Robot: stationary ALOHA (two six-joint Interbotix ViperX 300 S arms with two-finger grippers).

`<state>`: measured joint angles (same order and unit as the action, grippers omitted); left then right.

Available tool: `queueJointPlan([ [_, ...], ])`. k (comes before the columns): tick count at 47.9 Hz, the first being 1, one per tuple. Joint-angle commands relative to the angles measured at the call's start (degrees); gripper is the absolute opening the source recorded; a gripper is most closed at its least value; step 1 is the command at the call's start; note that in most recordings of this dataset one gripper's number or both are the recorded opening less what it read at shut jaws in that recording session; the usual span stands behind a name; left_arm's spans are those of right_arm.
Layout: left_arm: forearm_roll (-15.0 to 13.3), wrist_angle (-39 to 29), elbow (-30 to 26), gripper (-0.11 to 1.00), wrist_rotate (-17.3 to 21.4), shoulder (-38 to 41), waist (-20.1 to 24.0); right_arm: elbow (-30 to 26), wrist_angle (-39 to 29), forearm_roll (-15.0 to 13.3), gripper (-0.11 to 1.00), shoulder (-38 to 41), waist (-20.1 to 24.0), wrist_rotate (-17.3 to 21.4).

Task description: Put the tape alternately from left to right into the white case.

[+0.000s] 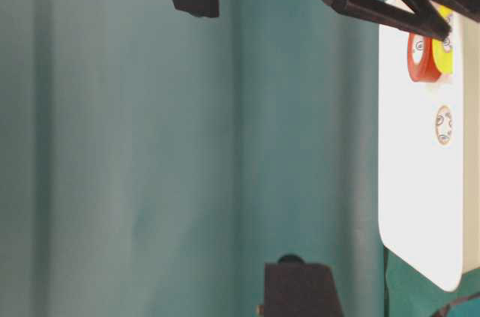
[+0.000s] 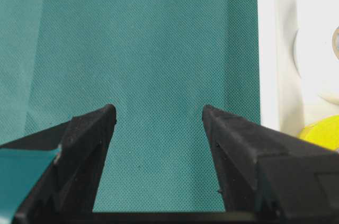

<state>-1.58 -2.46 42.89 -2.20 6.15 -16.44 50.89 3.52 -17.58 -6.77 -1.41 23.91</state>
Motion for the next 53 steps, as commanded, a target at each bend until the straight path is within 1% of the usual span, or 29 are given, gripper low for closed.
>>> queueJointPlan([
  [1,0.00,0.09,-1.93,0.72,0.18,-0.18,-0.18,-0.44,0.53,-0.09,0.76,-2.55,0.26,0.09],
  [11,-0.09,-0.26,-2.99,0.72,0.26,1.41,-0.26,-0.35,0.53,-0.09,0.76,-2.55,0.18,0.09],
  [15,-0.09,-0.26,-2.99,0.70,0.26,1.32,-0.26,-0.35,0.53,-0.09,0.76,-2.55,0.26,0.09],
  [18,0.00,-0.35,-2.99,0.66,0.26,1.14,-0.26,-0.35,0.53,0.00,0.76,-2.55,0.18,0.09],
  [23,-0.09,-0.97,-2.99,0.51,0.26,0.88,-0.26,-0.35,0.53,-0.09,0.76,-2.29,0.18,0.09],
  [24,0.00,-1.23,-2.99,0.46,0.26,0.79,-0.26,-0.35,0.53,0.00,0.76,-2.20,0.18,0.09],
  [28,0.00,-1.93,-2.99,0.28,0.26,0.62,-0.26,-0.35,0.53,0.00,0.76,-2.11,0.18,0.09],
  [32,0.00,-2.90,-2.99,0.12,0.26,0.44,-0.26,-0.35,0.53,-0.09,0.76,-2.02,0.18,0.09],
  [37,0.00,-4.13,-3.08,0.01,0.26,0.00,-0.26,-0.35,0.53,0.00,0.76,-2.02,0.18,0.09],
  [41,0.00,-4.39,-3.16,-0.01,0.26,-0.53,-0.26,-0.35,0.53,0.00,0.76,-1.93,0.18,0.09],
  [53,0.00,-4.48,-3.16,-0.02,0.35,-1.76,-0.26,-0.35,0.53,0.00,0.76,-2.02,0.18,0.09],
])
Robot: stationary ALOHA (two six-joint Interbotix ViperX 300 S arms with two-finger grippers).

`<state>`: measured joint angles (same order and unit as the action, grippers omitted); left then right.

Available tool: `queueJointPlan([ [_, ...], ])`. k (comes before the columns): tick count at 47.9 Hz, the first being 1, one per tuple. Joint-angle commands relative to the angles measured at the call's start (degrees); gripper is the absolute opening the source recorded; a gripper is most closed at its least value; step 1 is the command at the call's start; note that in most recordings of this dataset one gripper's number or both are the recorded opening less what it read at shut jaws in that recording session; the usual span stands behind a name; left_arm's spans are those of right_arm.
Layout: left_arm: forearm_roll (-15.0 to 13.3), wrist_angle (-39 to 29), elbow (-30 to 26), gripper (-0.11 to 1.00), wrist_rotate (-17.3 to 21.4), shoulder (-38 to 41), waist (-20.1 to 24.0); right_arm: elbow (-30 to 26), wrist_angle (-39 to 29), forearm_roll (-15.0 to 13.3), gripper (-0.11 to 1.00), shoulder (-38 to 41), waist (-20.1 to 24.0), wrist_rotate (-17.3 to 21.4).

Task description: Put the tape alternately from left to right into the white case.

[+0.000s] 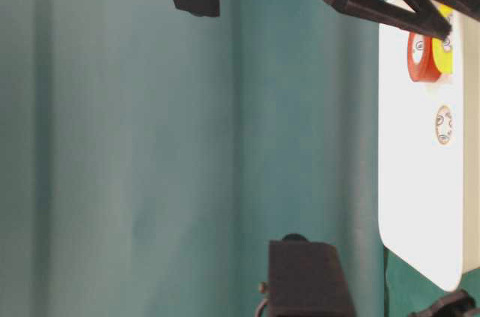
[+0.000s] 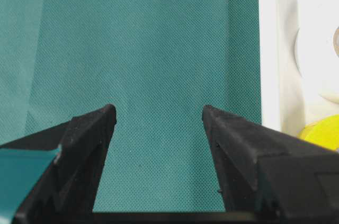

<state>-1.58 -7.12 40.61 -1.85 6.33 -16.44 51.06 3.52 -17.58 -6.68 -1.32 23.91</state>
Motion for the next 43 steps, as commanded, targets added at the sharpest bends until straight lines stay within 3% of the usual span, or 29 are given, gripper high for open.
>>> queueJointPlan([
  [1,0.00,0.26,-0.88,-0.02,0.00,-2.02,-0.26,-0.53,0.62,-0.09,0.76,-2.11,0.09,0.09],
  [25,0.26,0.18,-0.79,-0.02,2.02,-11.07,0.00,-0.53,0.53,-0.09,0.76,-2.11,0.09,0.09],
  [43,0.26,0.26,1.23,-0.02,3.60,-16.87,5.54,-0.53,0.53,0.00,0.76,-2.02,0.18,0.09],
])
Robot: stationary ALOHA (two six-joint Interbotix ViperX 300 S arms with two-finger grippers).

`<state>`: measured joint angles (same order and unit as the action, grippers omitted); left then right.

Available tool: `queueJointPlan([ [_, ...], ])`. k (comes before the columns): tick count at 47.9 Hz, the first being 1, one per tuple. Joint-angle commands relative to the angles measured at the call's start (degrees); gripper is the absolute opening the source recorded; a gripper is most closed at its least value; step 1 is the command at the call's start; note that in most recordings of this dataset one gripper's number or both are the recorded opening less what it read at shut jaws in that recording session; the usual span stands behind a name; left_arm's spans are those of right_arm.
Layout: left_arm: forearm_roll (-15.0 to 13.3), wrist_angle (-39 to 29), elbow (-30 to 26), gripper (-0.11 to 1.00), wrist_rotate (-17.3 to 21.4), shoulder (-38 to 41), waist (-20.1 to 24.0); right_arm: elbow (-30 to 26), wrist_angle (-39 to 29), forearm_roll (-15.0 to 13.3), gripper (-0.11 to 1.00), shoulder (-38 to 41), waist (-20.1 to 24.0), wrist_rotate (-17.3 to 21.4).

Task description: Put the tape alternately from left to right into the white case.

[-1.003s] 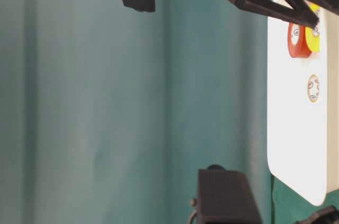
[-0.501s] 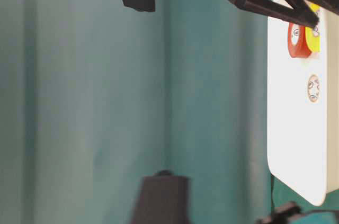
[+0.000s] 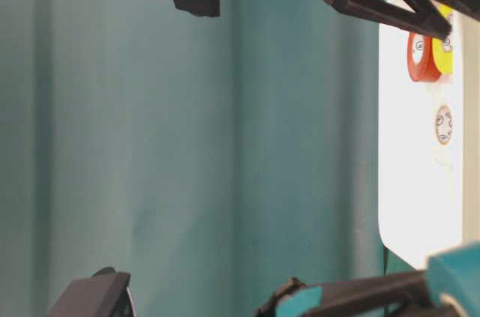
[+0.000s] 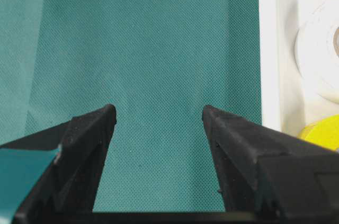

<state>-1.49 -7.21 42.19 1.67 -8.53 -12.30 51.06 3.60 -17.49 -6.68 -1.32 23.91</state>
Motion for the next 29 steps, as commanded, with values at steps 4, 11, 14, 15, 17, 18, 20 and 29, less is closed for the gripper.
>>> queueJointPlan([
  [4,0.18,0.53,-0.35,-0.02,0.26,-2.37,3.25,-0.53,0.44,-0.09,0.76,-2.02,0.18,0.09],
  [11,0.26,1.23,-0.44,-0.02,0.44,-2.37,8.09,-0.53,0.44,-0.09,0.76,-2.02,0.09,0.09],
  [14,0.26,1.85,-0.35,-0.02,1.23,-2.29,10.46,-0.53,0.44,-0.09,0.76,-2.02,0.09,0.18],
  [15,0.26,2.02,-0.26,-0.02,1.67,-2.20,11.34,-0.53,0.44,-0.09,0.76,-2.02,0.09,0.09],
  [17,0.26,2.46,-0.35,-0.02,2.90,-2.02,12.92,-0.53,0.44,-0.18,0.76,-2.11,0.18,0.09],
  [18,0.26,2.72,-0.35,-0.02,3.60,-1.93,13.62,-0.53,0.44,-0.09,0.76,-2.11,0.09,0.09],
  [20,0.26,3.25,-0.44,-0.02,5.45,-1.76,15.12,-0.53,0.44,-0.18,0.76,-2.11,0.09,0.09],
  [29,0.26,7.03,-1.23,-0.02,13.27,0.18,20.92,-0.35,0.44,-0.09,0.76,-2.02,0.09,0.18],
])
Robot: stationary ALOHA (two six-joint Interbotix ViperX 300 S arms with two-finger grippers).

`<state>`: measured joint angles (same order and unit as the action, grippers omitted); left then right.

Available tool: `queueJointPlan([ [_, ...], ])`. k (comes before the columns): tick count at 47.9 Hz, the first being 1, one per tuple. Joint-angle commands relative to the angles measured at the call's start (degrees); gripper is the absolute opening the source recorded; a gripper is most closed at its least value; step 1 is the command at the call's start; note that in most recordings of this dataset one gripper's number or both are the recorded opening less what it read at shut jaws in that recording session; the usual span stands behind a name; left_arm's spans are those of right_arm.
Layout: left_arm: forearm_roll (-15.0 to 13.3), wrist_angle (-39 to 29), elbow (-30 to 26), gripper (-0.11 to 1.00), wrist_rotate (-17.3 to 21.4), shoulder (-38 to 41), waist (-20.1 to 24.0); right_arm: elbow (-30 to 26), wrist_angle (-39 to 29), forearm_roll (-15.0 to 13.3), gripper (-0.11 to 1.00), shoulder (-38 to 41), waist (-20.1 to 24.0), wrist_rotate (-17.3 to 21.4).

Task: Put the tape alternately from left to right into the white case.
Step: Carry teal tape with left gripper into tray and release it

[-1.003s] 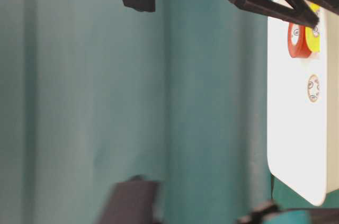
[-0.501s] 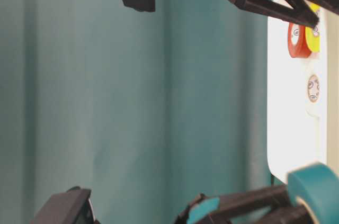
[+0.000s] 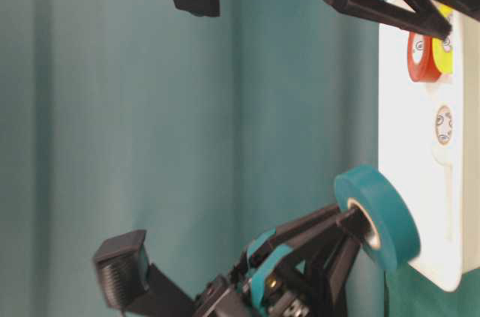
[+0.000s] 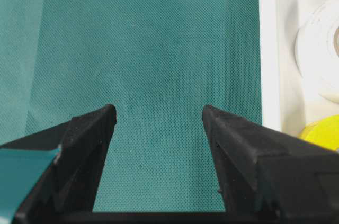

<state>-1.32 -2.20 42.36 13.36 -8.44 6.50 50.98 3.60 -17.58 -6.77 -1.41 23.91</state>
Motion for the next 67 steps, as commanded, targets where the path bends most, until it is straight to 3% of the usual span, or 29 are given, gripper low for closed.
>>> queueJointPlan([
  [1,0.09,2.46,-1.49,-0.02,2.20,0.26,2.55,-0.26,0.44,0.00,0.76,-2.02,0.18,0.18],
  [34,0.09,10.37,-12.39,-0.02,16.70,16.61,14.94,0.44,1.76,0.09,0.76,-1.93,0.18,0.18],
  [49,0.09,12.39,-15.91,-0.02,17.31,20.74,19.78,0.79,2.64,0.09,0.76,-1.93,0.18,0.18],
  [62,0.09,12.48,-18.02,-0.01,17.23,23.38,19.69,0.88,2.64,0.00,0.76,-1.93,0.18,0.18],
  [67,0.09,12.48,-18.37,0.05,17.23,23.47,19.60,0.88,2.72,0.09,0.76,-1.93,0.18,0.18],
])
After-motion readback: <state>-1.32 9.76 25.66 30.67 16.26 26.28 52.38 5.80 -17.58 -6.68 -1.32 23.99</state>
